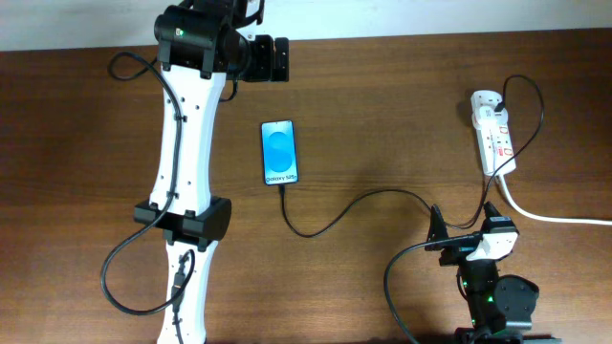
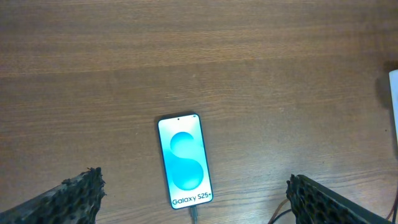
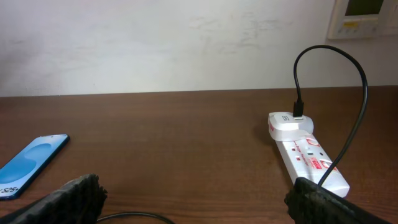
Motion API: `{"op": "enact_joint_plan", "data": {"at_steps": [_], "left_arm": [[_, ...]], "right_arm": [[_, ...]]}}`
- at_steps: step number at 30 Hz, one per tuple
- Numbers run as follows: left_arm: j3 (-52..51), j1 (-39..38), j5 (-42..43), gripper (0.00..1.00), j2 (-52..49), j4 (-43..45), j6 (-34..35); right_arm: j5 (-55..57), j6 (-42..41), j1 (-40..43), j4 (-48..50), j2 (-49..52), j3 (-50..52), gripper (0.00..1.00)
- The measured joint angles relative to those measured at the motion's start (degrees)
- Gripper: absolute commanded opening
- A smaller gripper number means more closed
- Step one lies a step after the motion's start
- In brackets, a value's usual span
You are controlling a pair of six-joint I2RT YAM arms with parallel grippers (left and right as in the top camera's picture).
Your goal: Plug charger to phone and switch on socket
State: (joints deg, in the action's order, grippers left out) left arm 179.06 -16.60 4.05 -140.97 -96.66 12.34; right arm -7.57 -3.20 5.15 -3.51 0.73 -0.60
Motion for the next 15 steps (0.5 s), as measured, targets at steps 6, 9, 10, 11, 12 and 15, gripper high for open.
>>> {"op": "enact_joint_plan", "data": {"at_steps": [6, 9, 10, 11, 12, 15], "left_arm": [[-6.4, -0.1, 0.0, 0.99, 3.6, 0.5, 0.0], [-21.0, -0.5, 0.0, 0.99, 16.2, 0.1, 0.0], [-24.7, -0.8, 0.0, 0.99, 21.0, 0.1, 0.0], [-27.5, -1.3, 0.0, 0.99, 25.3, 0.0, 0.0], [-30.2, -2.1, 0.0, 0.99, 29.6, 0.2, 0.0], [-41.8, -3.6, 0.1, 0.99, 42.3, -0.1, 0.0]], "right_arm": [[0.0, 0.0, 0.0, 0.0, 0.0, 0.0, 0.98], [0.0, 0.0, 0.0, 0.0, 0.0, 0.0, 0.98], [0.0, 0.0, 0.0, 0.0, -0.1, 0.0, 0.98], [0.0, 0.0, 0.0, 0.0, -0.1, 0.0, 0.98], [0.0, 0.0, 0.0, 0.0, -0.1, 0.0, 0.98], [0.0, 0.0, 0.0, 0.0, -0.2, 0.0, 0.98]]}}
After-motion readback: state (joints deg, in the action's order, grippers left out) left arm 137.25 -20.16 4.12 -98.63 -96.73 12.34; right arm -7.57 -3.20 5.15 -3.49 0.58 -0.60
